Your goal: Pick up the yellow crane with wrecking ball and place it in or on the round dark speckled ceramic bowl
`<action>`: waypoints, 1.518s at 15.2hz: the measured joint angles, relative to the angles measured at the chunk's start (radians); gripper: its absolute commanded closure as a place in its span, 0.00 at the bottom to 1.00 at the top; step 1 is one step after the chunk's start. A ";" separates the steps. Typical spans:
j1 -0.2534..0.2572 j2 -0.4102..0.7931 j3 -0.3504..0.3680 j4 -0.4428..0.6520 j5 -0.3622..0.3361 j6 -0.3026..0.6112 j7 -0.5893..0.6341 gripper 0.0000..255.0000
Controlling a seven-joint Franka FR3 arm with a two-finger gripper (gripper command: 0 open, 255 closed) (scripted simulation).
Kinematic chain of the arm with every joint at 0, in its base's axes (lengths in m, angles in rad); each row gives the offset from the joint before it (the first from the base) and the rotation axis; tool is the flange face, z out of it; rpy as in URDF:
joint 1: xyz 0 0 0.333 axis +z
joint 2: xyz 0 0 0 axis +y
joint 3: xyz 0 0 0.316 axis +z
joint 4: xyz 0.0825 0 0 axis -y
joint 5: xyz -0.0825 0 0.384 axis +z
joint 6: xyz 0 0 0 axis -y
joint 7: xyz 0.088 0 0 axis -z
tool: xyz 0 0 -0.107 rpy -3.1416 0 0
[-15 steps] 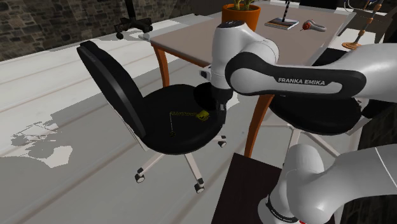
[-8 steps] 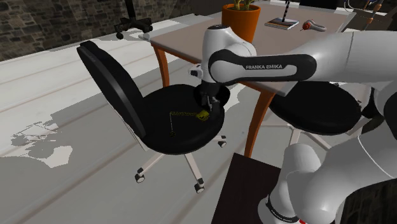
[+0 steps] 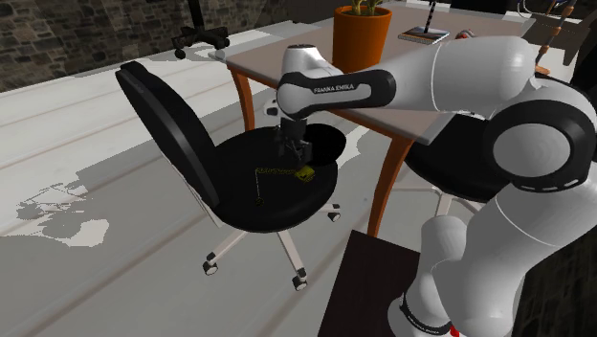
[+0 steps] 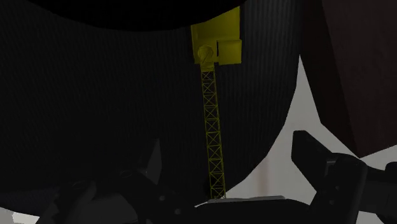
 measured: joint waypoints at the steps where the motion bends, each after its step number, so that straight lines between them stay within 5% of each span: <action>1: 0.004 0.017 -0.006 0.001 0.013 0.012 -0.022 0.00; 13: 0.013 0.057 -0.016 -0.053 0.045 0.096 -0.059 0.00; 14: 0.013 0.057 -0.016 -0.053 0.045 0.096 -0.059 1.00; 23: 0.013 0.057 -0.016 -0.053 0.045 0.096 -0.059 1.00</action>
